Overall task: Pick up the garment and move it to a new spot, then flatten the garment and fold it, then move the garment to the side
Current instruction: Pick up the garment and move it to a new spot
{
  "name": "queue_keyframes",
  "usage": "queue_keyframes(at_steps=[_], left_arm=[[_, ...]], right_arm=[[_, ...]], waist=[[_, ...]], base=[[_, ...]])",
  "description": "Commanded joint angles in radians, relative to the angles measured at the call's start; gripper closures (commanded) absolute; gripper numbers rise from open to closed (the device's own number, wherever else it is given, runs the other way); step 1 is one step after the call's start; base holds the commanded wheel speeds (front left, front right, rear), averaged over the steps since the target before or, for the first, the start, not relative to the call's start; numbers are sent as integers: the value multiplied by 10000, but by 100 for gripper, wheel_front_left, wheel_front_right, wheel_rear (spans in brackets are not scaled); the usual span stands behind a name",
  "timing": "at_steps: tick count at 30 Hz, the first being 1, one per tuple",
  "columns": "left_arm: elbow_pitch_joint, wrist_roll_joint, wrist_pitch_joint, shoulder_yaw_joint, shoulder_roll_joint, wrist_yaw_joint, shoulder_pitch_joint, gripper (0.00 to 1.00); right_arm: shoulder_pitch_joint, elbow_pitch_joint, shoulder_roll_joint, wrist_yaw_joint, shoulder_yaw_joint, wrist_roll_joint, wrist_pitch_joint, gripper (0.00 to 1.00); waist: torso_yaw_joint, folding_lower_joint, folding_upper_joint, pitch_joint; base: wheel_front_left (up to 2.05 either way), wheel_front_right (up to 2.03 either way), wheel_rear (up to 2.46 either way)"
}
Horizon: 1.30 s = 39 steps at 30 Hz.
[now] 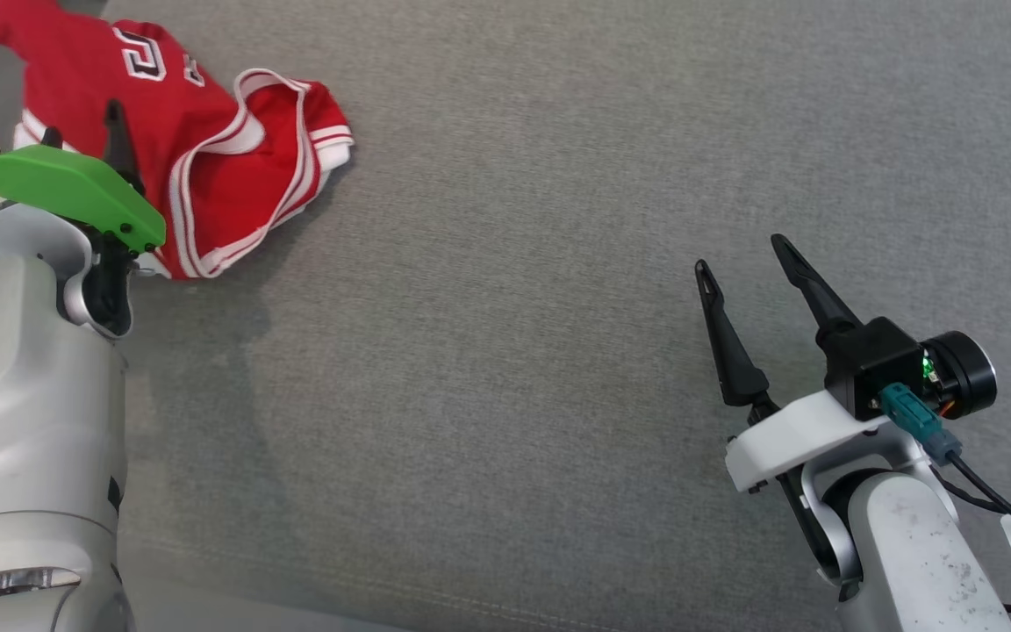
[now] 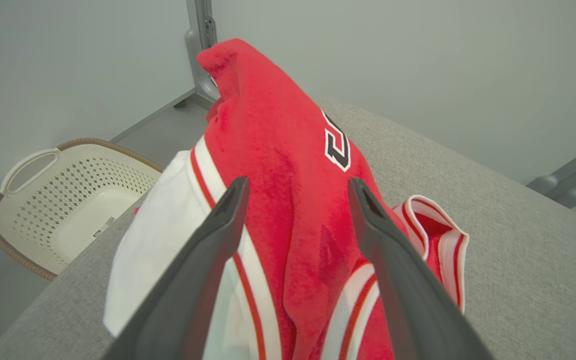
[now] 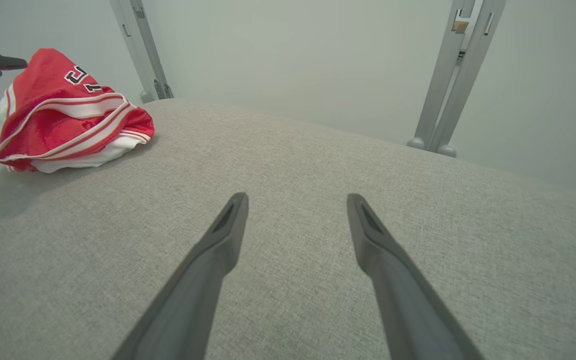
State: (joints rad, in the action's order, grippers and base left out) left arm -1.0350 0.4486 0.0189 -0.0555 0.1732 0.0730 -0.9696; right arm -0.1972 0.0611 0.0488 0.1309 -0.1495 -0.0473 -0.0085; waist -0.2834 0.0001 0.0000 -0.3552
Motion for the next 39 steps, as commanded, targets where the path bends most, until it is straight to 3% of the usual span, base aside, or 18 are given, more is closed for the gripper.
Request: queue_keyframes(at_steps=[1, 6, 7, 8, 9, 18, 22, 27, 33, 39], left_arm=[[-164, 177, -78, -68, 156, 39, -255, 0], [-1003, 79, -786, -1, 407, -233, -466, 0], [-1118, 35, -844, 47, 462, -329, -508, 25], [-1186, 28, -832, 59, 520, -392, -544, 67], [-1277, 54, -825, 63, 550, -402, -547, 100], [-1775, 28, -911, 275, 767, -97, -391, 100], [-1586, -149, -826, 535, 1019, 106, -722, 100], [-1260, -518, -764, 986, 939, 174, -1146, 100], [-676, -641, -708, 1434, 175, 141, -1751, 100], [-10, -739, -742, 1949, -652, 283, -2099, 100]], right_arm=[[-83, 80, 28, -3, -28, 49, -4, 0], [-56, 74, 27, -3, 21, 89, -76, 0], [-39, 56, 28, -3, 48, 105, -94, 0], [-17, 42, 28, -3, 67, 121, -98, 0], [22, 1, 28, -3, 92, 151, -115, 0], [201, -585, 28, -3, -99, 737, -489, 0], [383, -983, 27, -3, -83, 1133, -780, 0], [637, -1435, 27, -3, 28, 1596, -1100, 0], [900, -1753, 27, -3, 141, 1871, -1270, 0], [978, -1824, 28, -3, 102, 1983, -1272, 0]], waist=[[953, -1, 0, -833], [1165, -1, 0, -862], [1170, -1, 0, -838], [1166, -1, 0, -800], [1152, -1, 0, -717], [1007, -1, 0, 469], [970, -1, 0, 1307], [1049, -1, 0, 2237], [1487, -1, 0, 3105], [2449, -1, 0, 3517]], base=[[0, 0, 0], [0, 0, 0], [0, 0, 0], [0, 0, 0], [0, 0, 0], [0, 0, 0], [0, 0, 0], [0, 0, 0], [0, 0, 0], [0, 0, 0]])
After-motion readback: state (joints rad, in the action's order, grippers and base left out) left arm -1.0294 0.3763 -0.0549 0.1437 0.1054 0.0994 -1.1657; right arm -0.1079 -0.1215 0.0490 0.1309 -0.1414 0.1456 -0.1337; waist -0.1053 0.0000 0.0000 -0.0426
